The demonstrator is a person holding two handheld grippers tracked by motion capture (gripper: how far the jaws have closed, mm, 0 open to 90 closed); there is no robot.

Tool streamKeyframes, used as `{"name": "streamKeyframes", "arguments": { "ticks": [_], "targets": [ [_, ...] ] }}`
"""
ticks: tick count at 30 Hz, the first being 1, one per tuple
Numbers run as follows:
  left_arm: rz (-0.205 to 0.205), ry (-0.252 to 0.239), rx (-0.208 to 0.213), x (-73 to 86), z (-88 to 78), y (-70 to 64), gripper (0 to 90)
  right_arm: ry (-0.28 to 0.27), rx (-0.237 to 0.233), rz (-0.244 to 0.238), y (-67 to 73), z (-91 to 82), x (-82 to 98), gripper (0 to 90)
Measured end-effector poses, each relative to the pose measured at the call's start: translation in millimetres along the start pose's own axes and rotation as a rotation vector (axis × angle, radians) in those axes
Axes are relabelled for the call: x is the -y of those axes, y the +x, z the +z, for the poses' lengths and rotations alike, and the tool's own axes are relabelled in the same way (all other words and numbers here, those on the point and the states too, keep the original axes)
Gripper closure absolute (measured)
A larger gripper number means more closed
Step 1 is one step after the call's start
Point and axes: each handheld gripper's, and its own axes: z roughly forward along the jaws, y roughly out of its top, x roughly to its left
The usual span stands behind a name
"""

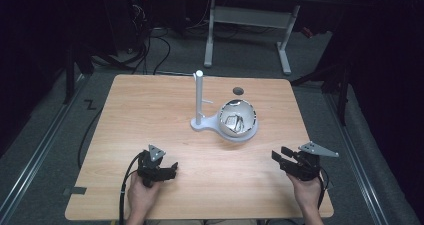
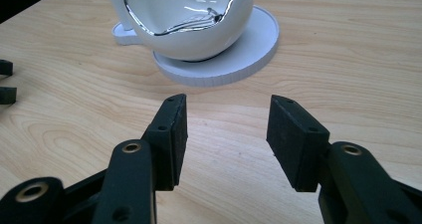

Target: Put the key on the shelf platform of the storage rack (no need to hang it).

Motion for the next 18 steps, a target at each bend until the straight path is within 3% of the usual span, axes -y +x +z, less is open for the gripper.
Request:
{"name": "streamKeyframes", "arguments": {
  "ticks": [18],
  "targets": [
    [0.0,0.0,0.0,0.1,0.0,-0.1,15.9,0.024,-0.038,-0.033,15.0,15.8,6.8,55.8]
  ]
}}
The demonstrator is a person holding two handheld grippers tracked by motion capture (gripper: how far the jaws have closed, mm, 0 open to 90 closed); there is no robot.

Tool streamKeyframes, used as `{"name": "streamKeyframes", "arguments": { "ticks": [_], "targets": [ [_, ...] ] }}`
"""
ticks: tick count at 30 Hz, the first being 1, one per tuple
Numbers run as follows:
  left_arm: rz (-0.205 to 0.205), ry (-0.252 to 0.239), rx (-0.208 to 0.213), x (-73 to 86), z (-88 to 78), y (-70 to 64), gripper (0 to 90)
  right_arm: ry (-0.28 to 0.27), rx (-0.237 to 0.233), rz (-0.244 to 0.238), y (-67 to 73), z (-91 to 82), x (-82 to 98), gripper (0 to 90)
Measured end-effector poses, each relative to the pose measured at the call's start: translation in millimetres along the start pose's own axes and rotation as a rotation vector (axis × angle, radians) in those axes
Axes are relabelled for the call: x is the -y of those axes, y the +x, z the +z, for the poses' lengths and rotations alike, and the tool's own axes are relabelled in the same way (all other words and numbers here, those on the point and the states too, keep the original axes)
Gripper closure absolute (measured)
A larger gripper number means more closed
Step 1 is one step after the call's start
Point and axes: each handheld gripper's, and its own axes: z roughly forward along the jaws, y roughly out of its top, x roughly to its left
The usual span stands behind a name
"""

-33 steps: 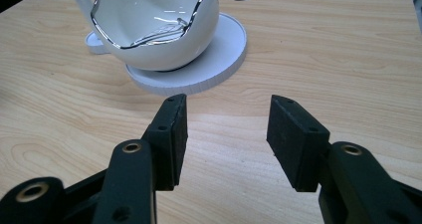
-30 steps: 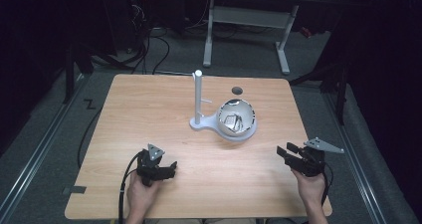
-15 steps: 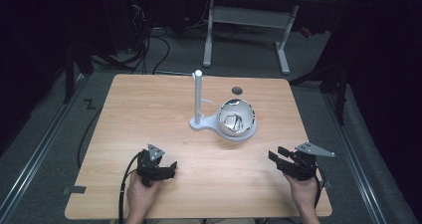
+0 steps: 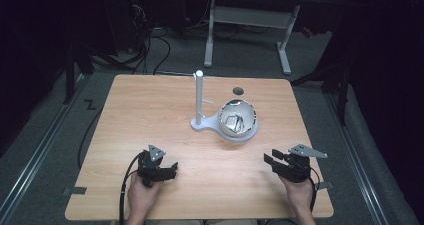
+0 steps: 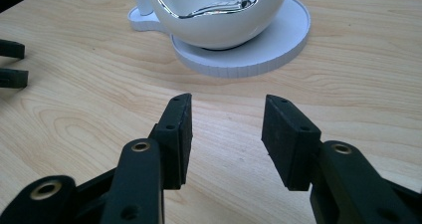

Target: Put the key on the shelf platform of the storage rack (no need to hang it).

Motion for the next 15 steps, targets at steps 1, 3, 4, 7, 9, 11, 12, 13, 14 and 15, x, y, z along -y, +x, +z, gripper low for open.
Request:
{"name": "streamKeyframes", "arguments": {
  "ticks": [1,3,4,7,9,11,12,13,14,15],
  "targets": [
    [0.0,0.0,0.0,0.0,0.0,0.0,15.9,0.004,0.0,-0.001,0.8,1.0,0.5,55.8],
    [0.0,0.0,0.0,0.0,0.1,0.0,15.9,0.01,-0.001,-0.006,3.0,4.5,2.2,55.8],
    [0.0,0.0,0.0,0.0,0.1,0.0,15.9,0.01,-0.001,-0.006,3.0,4.5,2.2,55.8],
    [0.0,0.0,0.0,0.0,0.0,0.0,15.9,0.02,-0.004,-0.005,5.5,8.9,4.5,55.7],
    [0.0,0.0,0.0,0.0,0.0,0.0,15.9,0.024,-0.005,-0.01,6.1,11.9,5.8,55.7],
    [0.0,0.0,0.0,0.0,0.0,0.0,15.9,0.028,-0.01,-0.008,6.6,13.7,6.6,55.7],
    [0.0,0.001,0.001,0.0,-0.1,0.1,15.9,0.033,-0.011,-0.005,7.6,15.8,7.7,55.7],
    [0.0,0.0,-0.001,0.0,0.0,0.0,15.9,0.036,-0.014,-0.006,8.3,18.0,8.9,55.7],
    [0.0,0.0,0.0,0.0,0.0,0.0,15.9,0.043,-0.016,-0.006,9.1,20.2,10.1,55.8],
    [0.0,0.0,-0.001,0.0,0.0,0.0,15.9,0.053,-0.016,-0.014,10.7,24.2,11.9,56.2]
  ]
}}
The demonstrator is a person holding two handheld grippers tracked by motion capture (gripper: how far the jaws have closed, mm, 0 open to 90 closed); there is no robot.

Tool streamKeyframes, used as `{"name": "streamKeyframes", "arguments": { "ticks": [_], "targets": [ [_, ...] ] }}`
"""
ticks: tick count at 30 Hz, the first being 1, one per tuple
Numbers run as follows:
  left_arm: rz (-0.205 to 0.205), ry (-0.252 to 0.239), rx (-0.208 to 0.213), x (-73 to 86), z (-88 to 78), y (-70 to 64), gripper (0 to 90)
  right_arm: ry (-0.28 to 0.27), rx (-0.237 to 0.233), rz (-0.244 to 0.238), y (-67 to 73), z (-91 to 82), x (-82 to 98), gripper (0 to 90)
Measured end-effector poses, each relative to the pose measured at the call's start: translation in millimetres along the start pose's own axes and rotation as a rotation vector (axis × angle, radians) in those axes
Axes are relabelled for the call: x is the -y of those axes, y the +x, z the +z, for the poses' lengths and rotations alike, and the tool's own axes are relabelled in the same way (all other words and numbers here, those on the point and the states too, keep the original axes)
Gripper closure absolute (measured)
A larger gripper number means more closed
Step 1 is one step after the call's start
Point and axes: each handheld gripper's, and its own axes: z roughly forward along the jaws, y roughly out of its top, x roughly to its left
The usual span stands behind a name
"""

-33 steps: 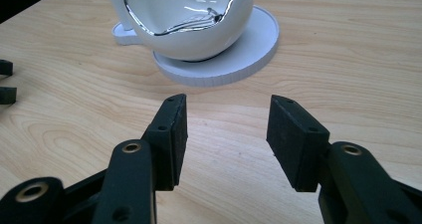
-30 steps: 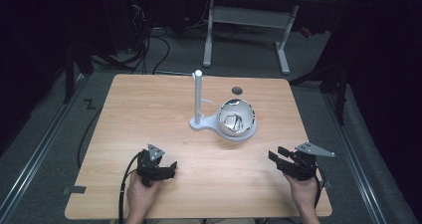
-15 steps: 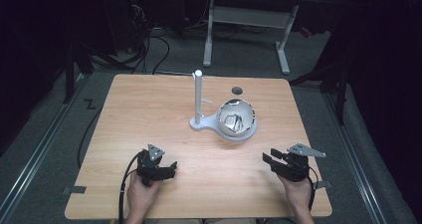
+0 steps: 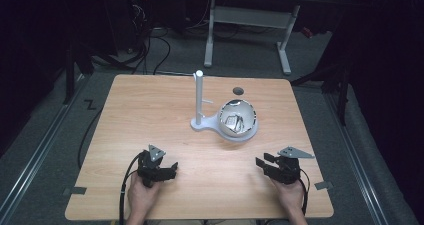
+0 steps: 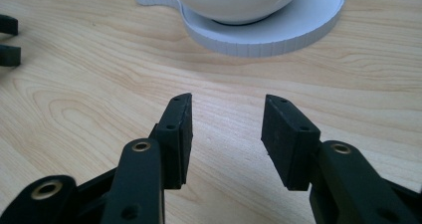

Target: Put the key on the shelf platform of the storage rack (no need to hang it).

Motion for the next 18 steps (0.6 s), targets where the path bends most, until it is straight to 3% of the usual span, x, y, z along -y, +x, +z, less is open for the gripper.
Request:
{"name": "streamKeyframes", "arguments": {
  "ticks": [11,18],
  "targets": [
    [0.0,0.0,0.0,0.0,0.0,0.0,15.9,0.031,0.01,-0.01,1.2,12.3,5.4,56.2],
    [0.0,0.0,0.0,0.0,0.0,0.0,15.9,0.062,0.05,-0.036,1.4,21.7,11.0,54.9]
  ]
}}
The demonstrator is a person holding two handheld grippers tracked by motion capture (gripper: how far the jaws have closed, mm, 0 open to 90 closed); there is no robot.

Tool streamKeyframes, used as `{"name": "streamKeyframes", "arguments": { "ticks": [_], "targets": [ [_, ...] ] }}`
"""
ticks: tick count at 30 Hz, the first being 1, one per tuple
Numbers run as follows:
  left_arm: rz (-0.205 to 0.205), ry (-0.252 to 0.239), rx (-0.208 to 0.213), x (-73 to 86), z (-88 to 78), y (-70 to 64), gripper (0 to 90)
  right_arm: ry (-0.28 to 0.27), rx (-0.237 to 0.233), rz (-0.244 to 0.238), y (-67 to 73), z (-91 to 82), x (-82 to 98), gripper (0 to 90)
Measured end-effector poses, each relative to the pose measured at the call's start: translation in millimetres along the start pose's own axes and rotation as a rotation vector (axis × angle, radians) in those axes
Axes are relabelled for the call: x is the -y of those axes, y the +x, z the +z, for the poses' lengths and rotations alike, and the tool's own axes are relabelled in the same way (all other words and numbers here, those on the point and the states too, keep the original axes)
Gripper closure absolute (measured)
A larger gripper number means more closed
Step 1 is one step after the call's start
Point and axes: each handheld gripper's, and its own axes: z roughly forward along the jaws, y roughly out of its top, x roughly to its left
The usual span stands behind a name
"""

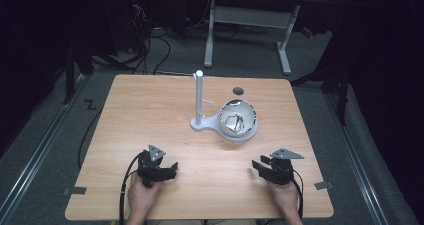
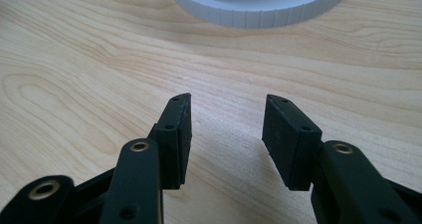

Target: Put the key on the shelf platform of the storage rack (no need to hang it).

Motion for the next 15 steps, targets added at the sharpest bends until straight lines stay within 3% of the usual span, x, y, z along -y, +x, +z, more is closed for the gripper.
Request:
{"name": "streamKeyframes", "arguments": {
  "ticks": [8,10,15],
  "targets": [
    [0.0,0.0,0.0,0.0,0.0,0.0,15.9,0.017,0.052,-0.029,1.3,8.7,2.3,52.4],
    [-0.001,0.0,0.0,0.0,0.0,-0.1,15.9,0.027,0.08,-0.087,4.7,10.9,1.4,50.2],
    [-0.001,0.0,0.0,0.1,-0.1,-0.1,15.9,0.029,0.075,-0.086,3.9,11.6,0.7,48.2]
  ]
}}
